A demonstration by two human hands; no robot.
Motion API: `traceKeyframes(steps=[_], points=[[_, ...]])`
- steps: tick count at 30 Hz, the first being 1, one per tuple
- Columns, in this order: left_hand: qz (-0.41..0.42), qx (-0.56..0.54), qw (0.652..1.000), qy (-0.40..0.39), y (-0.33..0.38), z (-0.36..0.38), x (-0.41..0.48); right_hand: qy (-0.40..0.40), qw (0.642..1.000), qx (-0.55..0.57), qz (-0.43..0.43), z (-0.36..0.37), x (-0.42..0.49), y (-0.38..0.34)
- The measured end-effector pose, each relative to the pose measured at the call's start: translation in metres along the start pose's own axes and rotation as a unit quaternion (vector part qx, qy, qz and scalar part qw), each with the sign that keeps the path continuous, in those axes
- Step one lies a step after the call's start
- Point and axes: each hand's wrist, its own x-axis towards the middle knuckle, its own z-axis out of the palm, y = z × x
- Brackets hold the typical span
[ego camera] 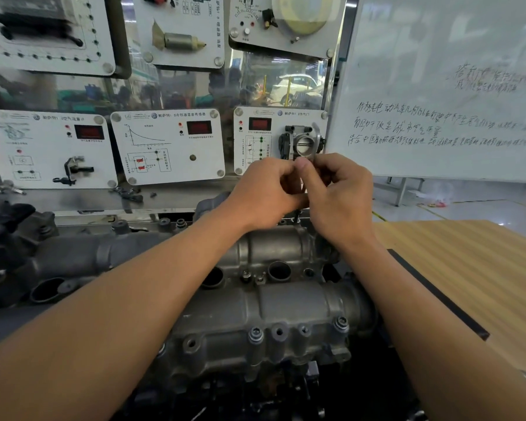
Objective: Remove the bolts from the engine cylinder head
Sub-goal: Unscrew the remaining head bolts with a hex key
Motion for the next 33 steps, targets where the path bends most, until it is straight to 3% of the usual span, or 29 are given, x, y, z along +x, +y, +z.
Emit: traceKeyframes(steps=[7,14,20,27,33], points=[[-0.025,-0.073,0.994,-0.073,-0.003,-0.0086,0.0,-0.04,0.999,-0.022,-0.01,-0.0008,-0.0014,0.0008],[-0.002,-0.012,1.0,0.017,-0.0005,-0.0011,-0.0005,0.004,1.0,0.02,0.007,-0.0007,-0.0002,-0.0047],[-0.004,-0.051,0.996,-0.067,0.0013,-0.009,-0.0014,-0.025,1.0,-0.006,-0.009,-0.0011,-0.001,-0.0026],[-0.015,-0.019,0.999,0.032,0.0027,-0.0014,-0.002,-0.019,1.0,0.005,0.001,-0.0011,-0.0014,-0.0041],[-0.041,0.054,0.99,-0.122,0.0003,-0.0082,-0.0003,0.017,0.999,0.023,0.014,-0.0036,0.0006,-0.0043]])
